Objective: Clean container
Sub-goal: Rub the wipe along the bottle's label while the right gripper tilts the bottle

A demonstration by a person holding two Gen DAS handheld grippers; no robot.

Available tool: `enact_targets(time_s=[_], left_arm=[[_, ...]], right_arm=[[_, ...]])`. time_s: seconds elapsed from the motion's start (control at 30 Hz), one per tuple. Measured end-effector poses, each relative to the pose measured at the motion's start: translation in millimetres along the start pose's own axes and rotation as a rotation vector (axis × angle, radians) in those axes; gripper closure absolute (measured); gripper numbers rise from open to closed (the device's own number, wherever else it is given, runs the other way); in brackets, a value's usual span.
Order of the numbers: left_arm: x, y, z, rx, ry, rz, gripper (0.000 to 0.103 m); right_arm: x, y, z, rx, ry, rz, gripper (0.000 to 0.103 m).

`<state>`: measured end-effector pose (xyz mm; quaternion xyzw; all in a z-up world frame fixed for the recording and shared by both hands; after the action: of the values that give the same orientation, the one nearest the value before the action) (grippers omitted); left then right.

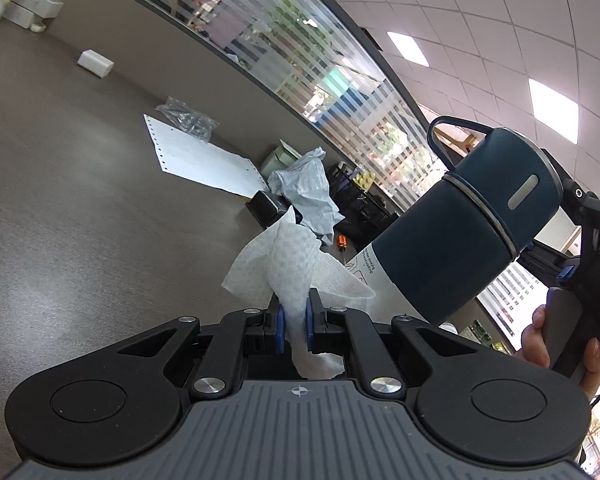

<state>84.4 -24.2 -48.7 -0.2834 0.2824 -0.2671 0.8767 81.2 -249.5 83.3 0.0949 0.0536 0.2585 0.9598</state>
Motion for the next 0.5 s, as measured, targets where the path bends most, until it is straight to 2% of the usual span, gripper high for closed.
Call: enact_targets(time_s=[0.27,0.4,0.5], left_arm=[[-16.1,-16.6,9.8,0.04,-0.07,-0.044,0.09],[-20.8,-19.8,13.7,0.016,-0.086,-0.077,0.09],[-18.3,-20.3,12.9,0.008,-0.082,-0.073,0.091]], right_arm=[[-1.5,-1.5,-0.5,0.001,-0.002,0.003,0.0],[-2.0,-2.4,-0.9,0.002,-0.002,0.003,0.0],[-1.9,-2.6,-0.8,0.0,-0.001,0.002,0.0]])
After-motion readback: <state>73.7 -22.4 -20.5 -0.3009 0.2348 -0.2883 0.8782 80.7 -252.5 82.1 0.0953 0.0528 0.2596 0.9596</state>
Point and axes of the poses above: each gripper's, at about its wrist camera, not at the fingertips, and x roughly the way its jaws point, y to its left, z to its top, the point moved 7 cm from there along x, roughly the way its jaws point, and after that the axes turned 1 degree about z, right-handed, at the moved point
